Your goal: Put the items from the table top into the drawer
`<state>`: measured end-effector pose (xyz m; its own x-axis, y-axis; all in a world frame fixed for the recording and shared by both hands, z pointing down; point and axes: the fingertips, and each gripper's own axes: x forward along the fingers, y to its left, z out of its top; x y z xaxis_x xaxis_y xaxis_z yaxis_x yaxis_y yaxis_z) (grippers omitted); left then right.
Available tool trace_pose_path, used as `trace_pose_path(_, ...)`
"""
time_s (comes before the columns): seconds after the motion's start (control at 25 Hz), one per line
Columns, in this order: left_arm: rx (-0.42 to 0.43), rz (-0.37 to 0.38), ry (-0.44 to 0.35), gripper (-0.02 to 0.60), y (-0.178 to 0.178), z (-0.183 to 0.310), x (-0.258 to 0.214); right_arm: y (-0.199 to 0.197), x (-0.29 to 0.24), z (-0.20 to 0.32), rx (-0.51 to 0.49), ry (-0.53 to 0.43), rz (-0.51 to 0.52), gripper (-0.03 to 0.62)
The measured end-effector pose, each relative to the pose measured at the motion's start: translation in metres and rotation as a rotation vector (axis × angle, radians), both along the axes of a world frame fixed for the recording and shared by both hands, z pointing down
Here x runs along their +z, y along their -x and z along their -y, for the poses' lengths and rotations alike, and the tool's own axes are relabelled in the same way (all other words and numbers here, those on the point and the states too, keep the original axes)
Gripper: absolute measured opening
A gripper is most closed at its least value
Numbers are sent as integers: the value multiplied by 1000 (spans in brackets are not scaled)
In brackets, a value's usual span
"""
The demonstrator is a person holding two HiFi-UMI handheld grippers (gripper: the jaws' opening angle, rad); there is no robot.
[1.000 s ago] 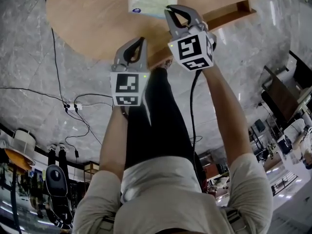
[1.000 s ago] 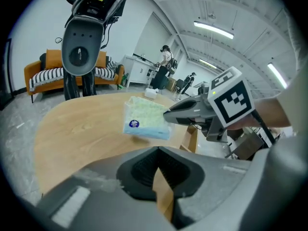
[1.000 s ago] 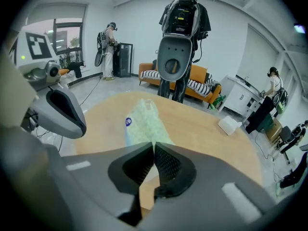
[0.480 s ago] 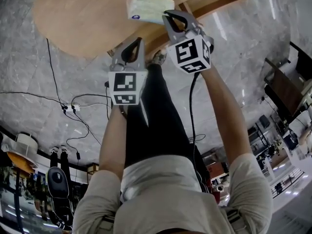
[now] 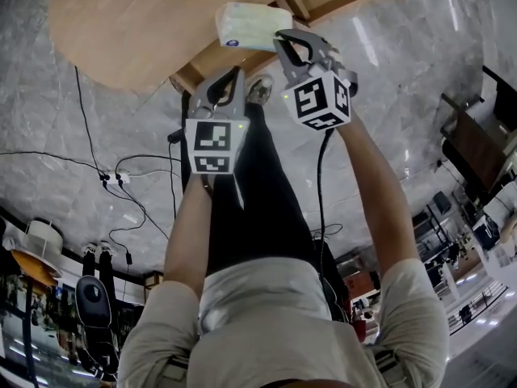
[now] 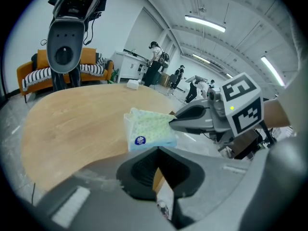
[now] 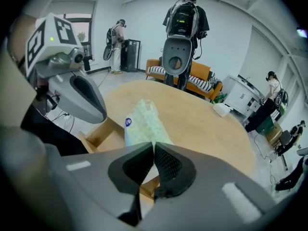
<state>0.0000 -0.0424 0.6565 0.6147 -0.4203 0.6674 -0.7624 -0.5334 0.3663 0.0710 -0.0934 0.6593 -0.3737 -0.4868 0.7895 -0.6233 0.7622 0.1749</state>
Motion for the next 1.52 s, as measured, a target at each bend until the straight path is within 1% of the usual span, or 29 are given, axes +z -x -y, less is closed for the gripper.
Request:
trace_pose_path(0.08,5,1,1,20,-3,-5,2,-2,1,-8,-41,-6,-19,6)
trace_pose_path(0.16,4,11,9,20,-5,-11,8,-4,5,-18,-103,-14,-55,8)
trace_pose_path(0.32,-7,32,51,20,-9,-25,30,-5,22,-32,-287,-45,-169,7)
trace_pose_path(0.52,2,45,94,19,-12,-38,55,-1,45,-37,-493,-82,-281,6)
trace_pose_path(0.6,8,53,107,20,-12,-40,62,-1,50,-38,-561,-93,-303,6)
trace_pose_path(0.72,9,58,125,20,-11,-43,68,-1,49,-41,-632,-86,-298,7)
trace_pose_path(0.96,26,80,153,20,-12,-48,80,-3,51,-47,-709,-85,-300,8)
trace_pose_path(1.12,46,81,154,20,-18,-50,78,-8,46,-48,-740,-93,-299,6)
trace_pose_path(1.28,56,85,154,20,-22,-53,80,-16,52,-54,-771,-95,-324,6)
trace_pose_path(1.52,62,87,144,20,-29,-49,89,-15,75,-48,-755,-105,-329,6)
